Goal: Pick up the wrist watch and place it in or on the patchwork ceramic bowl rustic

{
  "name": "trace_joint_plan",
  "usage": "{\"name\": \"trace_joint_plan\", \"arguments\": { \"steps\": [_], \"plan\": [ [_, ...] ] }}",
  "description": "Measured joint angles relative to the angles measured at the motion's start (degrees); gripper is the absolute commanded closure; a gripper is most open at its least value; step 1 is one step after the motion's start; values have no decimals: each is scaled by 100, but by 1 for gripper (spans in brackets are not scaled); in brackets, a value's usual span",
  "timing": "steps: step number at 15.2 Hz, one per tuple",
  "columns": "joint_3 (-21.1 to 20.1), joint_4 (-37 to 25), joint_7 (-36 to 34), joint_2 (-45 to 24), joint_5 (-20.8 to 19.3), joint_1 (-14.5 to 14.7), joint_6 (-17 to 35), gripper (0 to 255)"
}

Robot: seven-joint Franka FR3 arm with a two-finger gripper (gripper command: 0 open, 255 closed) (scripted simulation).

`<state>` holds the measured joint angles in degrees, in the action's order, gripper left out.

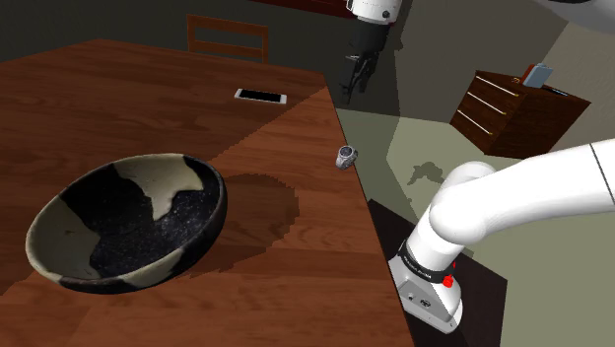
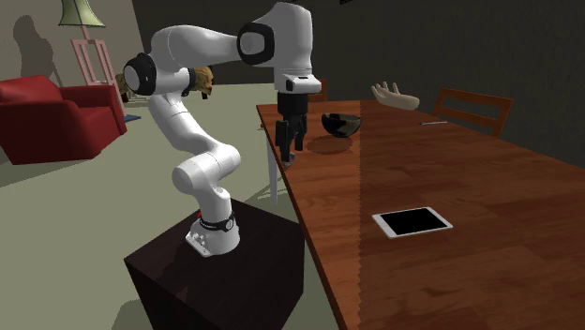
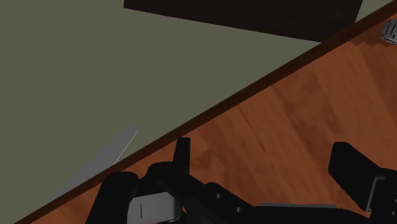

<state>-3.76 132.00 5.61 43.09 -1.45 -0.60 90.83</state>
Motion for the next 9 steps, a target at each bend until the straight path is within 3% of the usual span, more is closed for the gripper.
{"name": "trace_joint_plan", "arguments": {
  "steps": [4,9],
  "plan": [
    [-114,231,-153,227,210,101,-91,0],
    [-470,604,-604,574,795,371,-252,0]
  ]
}}
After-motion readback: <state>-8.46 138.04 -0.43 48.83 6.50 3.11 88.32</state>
